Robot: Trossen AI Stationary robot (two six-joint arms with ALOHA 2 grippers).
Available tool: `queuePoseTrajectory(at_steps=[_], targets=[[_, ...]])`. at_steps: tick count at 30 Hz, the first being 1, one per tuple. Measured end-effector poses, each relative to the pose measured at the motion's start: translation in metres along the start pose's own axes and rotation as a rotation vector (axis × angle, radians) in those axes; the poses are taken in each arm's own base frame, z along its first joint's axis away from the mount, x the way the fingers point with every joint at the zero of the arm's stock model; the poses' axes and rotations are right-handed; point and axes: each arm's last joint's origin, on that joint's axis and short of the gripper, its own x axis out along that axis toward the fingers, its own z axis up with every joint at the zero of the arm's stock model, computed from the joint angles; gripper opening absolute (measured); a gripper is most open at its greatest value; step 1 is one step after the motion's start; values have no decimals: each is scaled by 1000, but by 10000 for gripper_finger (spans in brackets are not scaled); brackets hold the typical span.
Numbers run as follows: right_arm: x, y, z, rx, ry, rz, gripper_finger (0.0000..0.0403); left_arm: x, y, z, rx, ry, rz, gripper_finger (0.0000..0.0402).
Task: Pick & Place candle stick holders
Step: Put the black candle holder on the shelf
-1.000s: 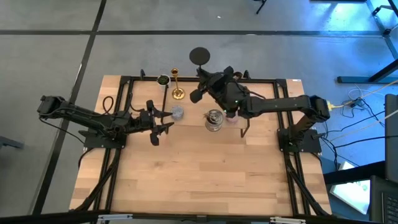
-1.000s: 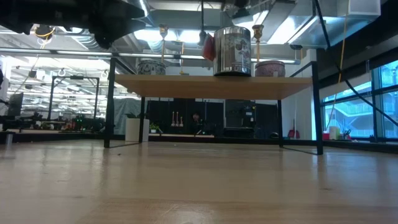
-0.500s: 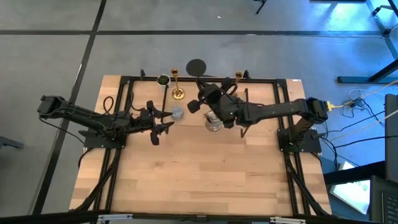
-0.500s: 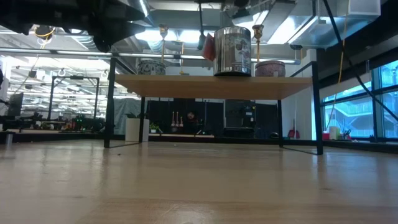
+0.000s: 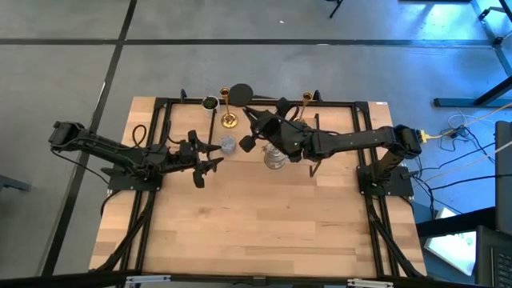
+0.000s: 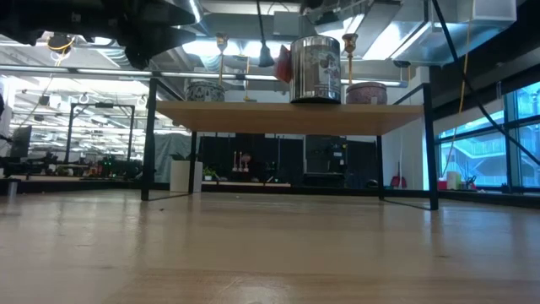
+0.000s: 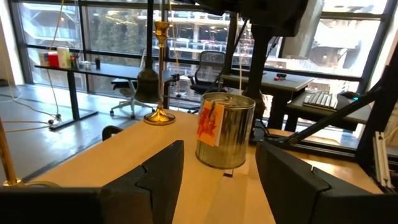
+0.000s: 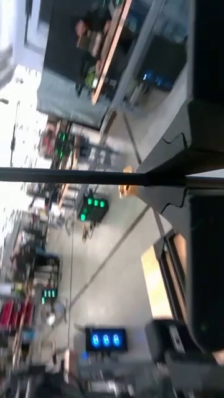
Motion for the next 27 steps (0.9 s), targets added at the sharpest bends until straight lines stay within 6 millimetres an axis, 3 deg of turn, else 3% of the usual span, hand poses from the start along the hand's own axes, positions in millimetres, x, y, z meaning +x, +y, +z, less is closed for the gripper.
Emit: queuePoseTrajectory(at_steps=[8, 13, 17, 23, 27], targets=[[-3, 8, -3, -49, 2, 187, 14, 0, 0, -1, -5, 5, -2, 196], [-16, 12, 4, -70, 0, 257, 14, 0, -2, 3, -11, -19, -62, 196], [-22, 13, 8, -69, 3, 169, 14, 0, -4, 2, -32, -4, -144, 196], [-20, 3, 18, 90, -49, -28, 14, -1, -6, -2, -47, 39, -217, 196], [-14, -7, 18, 185, -39, -197, 14, 0, -4, -2, -24, 31, -140, 196]])
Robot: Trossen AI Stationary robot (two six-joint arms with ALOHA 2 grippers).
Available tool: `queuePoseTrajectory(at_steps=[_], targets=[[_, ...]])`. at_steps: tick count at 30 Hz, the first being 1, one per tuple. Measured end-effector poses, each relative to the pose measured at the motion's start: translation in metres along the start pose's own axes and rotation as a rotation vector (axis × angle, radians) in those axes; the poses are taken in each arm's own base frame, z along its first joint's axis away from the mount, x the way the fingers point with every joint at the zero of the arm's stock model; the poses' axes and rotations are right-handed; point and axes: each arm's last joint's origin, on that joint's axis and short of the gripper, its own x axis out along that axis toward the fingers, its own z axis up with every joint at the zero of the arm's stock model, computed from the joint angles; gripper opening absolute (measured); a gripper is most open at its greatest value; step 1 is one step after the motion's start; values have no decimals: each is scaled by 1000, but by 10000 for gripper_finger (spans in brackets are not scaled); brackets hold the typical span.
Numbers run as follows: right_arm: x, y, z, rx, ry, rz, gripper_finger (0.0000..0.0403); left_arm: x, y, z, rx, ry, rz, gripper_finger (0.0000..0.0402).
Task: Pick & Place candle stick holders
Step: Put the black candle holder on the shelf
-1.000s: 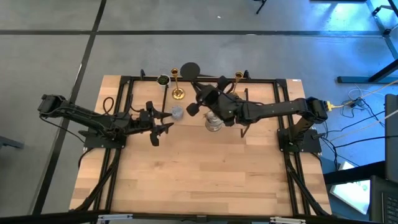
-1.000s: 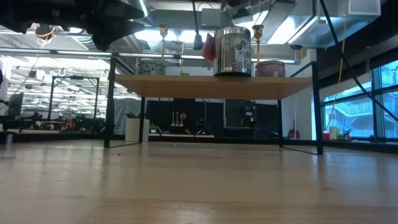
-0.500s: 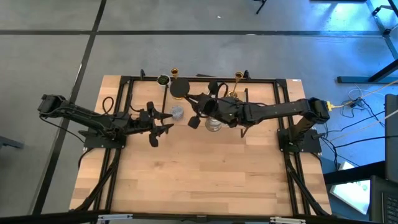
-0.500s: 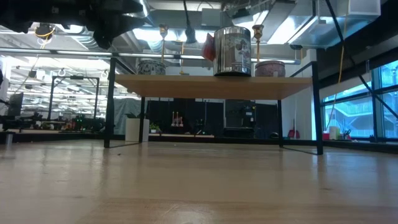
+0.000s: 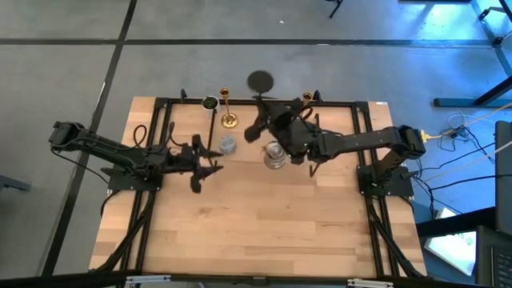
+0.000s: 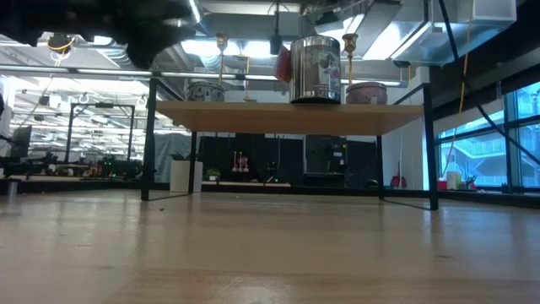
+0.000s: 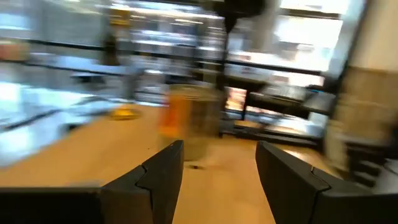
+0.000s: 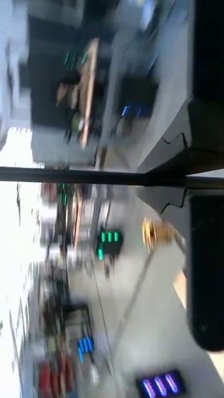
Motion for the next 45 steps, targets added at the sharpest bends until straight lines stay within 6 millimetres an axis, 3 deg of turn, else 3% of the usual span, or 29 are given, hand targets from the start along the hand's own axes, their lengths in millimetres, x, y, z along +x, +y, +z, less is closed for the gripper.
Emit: queuePoseTrajectory(at_steps=[9, 13, 20, 25, 33, 45], targets=[[9, 7, -19, 82, -15, -255, 14, -7, 27, 8, -43, -146, 823, 196], [3, 14, -25, 76, 1, -347, 14, -10, 40, 16, -33, -200, 1006, 196], [-5, 25, -39, 88, 21, -412, 14, -9, 52, 14, -11, -187, 1062, 196], [15, 26, -49, 56, 26, -453, 14, -7, 51, 12, 13, -153, 970, 196], [43, 40, -58, -42, 36, -437, 14, -6, 52, 8, 103, -80, 982, 196], [48, 52, -79, -83, 79, -590, 14, -6, 52, 5, 113, -57, 983, 196]])
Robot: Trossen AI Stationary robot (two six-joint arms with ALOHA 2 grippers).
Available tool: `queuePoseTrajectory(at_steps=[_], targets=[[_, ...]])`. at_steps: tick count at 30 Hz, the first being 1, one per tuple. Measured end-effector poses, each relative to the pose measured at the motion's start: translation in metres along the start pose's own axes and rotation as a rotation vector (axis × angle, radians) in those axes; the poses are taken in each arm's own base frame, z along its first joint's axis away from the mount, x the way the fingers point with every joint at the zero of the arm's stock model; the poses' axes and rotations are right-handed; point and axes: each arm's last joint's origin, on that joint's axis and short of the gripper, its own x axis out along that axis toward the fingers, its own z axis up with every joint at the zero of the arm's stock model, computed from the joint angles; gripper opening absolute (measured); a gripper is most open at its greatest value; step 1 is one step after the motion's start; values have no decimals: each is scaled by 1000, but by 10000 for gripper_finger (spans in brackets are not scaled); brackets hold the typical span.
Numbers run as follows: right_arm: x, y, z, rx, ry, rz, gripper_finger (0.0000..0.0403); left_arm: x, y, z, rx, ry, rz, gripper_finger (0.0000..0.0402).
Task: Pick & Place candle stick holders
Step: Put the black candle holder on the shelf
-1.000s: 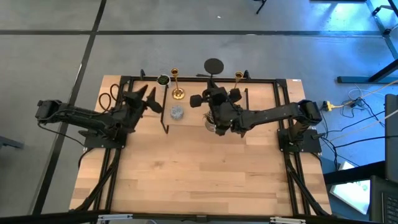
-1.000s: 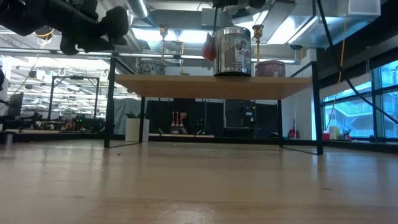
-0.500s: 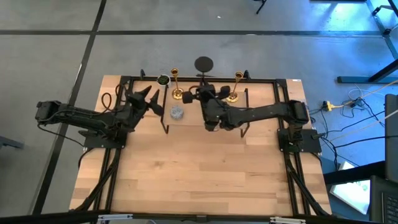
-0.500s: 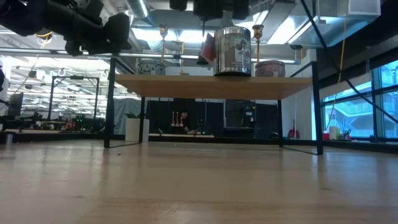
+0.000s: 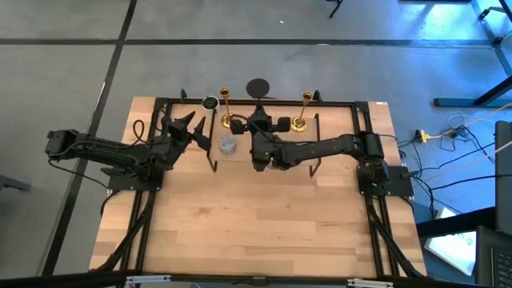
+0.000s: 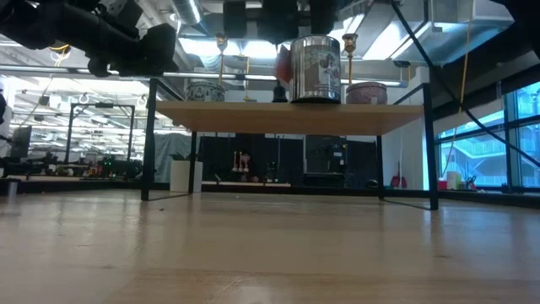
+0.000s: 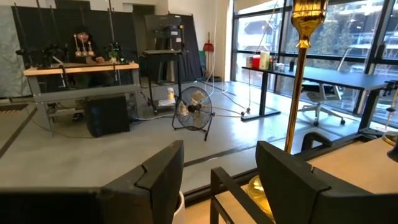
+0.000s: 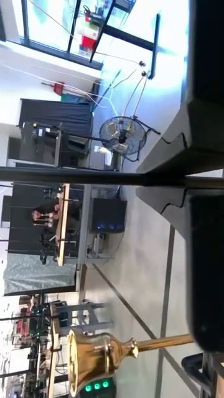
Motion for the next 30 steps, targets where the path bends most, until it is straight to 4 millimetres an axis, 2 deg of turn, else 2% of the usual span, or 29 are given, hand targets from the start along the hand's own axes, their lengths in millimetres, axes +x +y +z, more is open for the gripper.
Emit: queuePoseTrajectory(at_steps=[21, 30], targets=[[6, 1, -13, 96, 0, -14, 14, 0, 0, -2, 20, 12, -13, 196], [11, 1, -14, 100, 0, -23, 14, -8, -5, -3, 25, 17, -67, 196]])
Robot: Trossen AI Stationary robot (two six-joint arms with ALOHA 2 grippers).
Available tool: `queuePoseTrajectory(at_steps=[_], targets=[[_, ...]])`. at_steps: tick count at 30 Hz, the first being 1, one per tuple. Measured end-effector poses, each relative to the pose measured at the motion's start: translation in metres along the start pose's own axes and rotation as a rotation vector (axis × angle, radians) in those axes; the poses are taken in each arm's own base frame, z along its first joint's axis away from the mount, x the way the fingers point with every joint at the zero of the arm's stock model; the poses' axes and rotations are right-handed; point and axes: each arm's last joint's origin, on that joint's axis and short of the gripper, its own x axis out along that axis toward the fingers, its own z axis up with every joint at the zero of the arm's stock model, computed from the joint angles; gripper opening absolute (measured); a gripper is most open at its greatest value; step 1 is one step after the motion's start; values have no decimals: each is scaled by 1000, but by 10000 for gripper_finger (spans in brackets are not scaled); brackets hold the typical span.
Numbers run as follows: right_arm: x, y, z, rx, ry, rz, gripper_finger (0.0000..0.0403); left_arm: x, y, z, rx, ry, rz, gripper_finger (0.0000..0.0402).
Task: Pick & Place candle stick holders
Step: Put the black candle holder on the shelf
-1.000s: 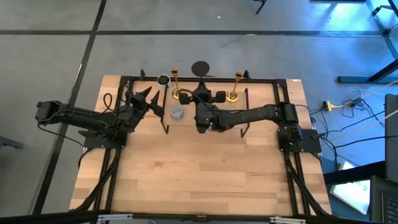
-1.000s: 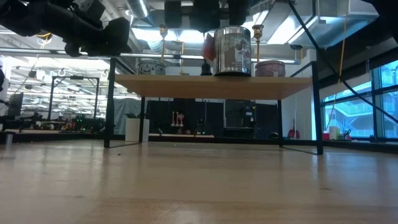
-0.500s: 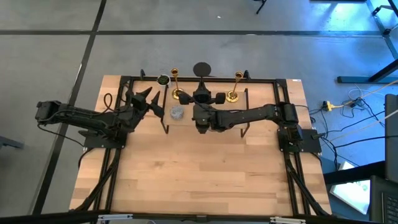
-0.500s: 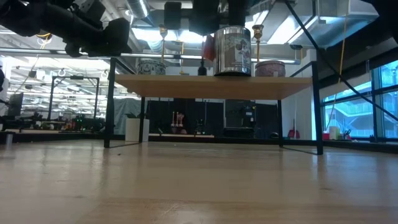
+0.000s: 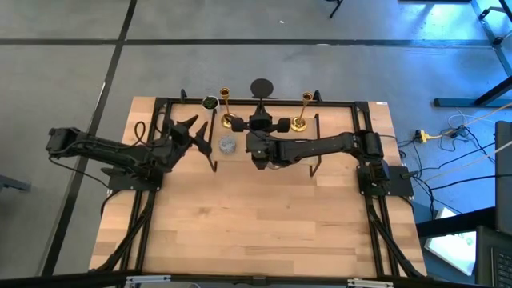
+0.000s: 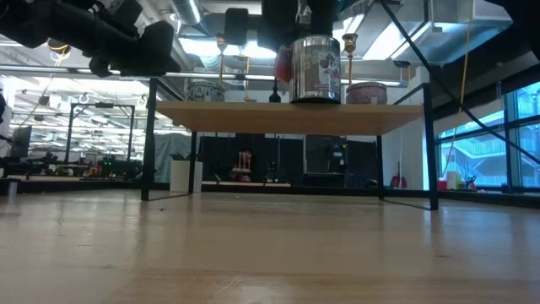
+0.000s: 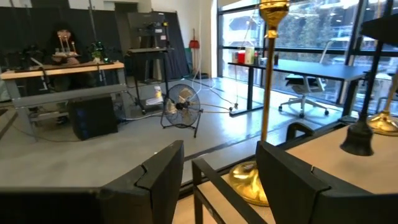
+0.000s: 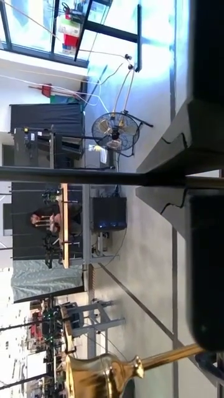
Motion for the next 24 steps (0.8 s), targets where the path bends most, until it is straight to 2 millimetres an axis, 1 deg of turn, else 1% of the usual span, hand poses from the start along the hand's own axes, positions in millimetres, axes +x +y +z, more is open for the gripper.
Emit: queuePoseTrajectory(at_steps=[10, 17, 24], targets=[[2, 0, -3, -25, 0, -4, 14, -3, -2, -1, 14, 4, -17, 196], [8, -1, -6, -16, -1, -18, 14, -3, -2, -1, 14, 4, -16, 196], [8, -2, -9, -25, -1, -17, 14, -3, -2, -1, 14, 4, -16, 196]])
